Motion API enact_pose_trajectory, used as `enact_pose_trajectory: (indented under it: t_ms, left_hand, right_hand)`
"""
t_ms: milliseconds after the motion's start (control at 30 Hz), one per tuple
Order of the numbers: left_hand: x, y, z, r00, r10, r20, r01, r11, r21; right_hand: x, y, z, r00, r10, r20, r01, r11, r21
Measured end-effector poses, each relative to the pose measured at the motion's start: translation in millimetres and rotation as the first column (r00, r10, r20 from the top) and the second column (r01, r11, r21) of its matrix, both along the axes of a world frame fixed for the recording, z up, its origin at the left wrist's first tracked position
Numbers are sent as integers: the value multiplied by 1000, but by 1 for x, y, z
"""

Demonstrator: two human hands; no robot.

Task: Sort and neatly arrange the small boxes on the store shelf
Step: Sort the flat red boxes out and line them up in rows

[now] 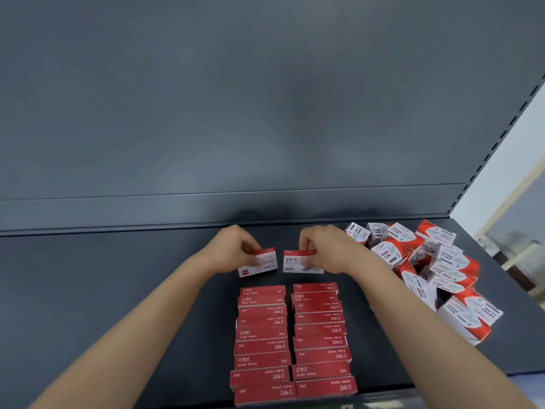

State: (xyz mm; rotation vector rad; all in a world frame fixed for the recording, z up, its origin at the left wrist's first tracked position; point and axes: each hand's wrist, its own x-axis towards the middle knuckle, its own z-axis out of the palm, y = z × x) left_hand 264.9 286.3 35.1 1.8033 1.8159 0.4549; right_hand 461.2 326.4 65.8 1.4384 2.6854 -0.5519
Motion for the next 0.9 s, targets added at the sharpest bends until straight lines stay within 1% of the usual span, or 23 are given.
enact_pose_trajectory:
  t_ms: [67,133,200,267,333,400,533,567,600,633,667,700,733,767,800,833,867,900]
  left_hand:
    - [1,-6,8,999,-13,43,12,1000,22]
    - [4,-13,15,997,-61,48,60,998,31]
    - [7,-20,20,992,-124,17,124,992,15]
    - [11,-25,18,984,-176,-22,175,984,-35]
    - [15,-32,14,976,-212,-57,206,974,-91]
    - [18,-36,9,973,-221,-66,213,971,-108]
    - [22,-42,5,977,-205,-52,198,972,-123]
    - [23,-44,3,985,-168,-30,164,980,-111]
    - [24,-49,0,995,-100,16,100,993,-67]
    - [26,-56,-5,995,4,98,-4,1000,-9]
    - [27,-63,-9,960,134,246,-143,990,20]
    - [29,-76,-13,862,256,438,-280,960,-11]
    - [31,-82,-18,725,341,598,-370,926,-80]
    - [33,-89,-27,600,401,692,-419,895,-155]
    - [34,-93,-36,504,459,732,-445,864,-235]
    - [35,-96,-43,433,519,737,-459,830,-316]
    - [37,-98,-50,395,557,730,-447,812,-377]
    - [42,-103,-54,383,558,736,-410,817,-406]
  right_hand:
    - [8,-3,3,1000,3,-5,-3,1000,-21]
    - [16,-7,5,1000,22,-2,-22,999,-37]
    - [21,-10,5,999,49,-4,-49,996,-69]
    - [25,-15,3,997,83,7,-82,990,-113]
    - [26,-20,-1,993,117,17,-113,981,-161]
    - [27,-24,-3,992,122,27,-116,980,-163]
    - [26,-30,-9,996,82,35,-75,983,-166]
    - [26,-34,-13,999,48,8,-46,986,-158]
    - [28,-38,-18,998,-11,-55,4,991,-135]
    - [31,-45,-24,983,-94,-158,78,992,-103]
    - [35,-53,-30,939,-185,-289,165,982,-92]
    - [40,-63,-35,860,-283,-425,244,959,-144]
    - [44,-72,-39,749,-390,-536,293,920,-261]
    - [48,-78,-45,626,-503,-597,300,861,-411]
    - [50,-83,-50,507,-604,-615,274,789,-550]
    - [51,-85,-56,414,-679,-606,241,724,-647]
    - [52,-85,-61,355,-722,-594,218,682,-698]
    - [51,-85,-64,324,-743,-585,198,658,-726]
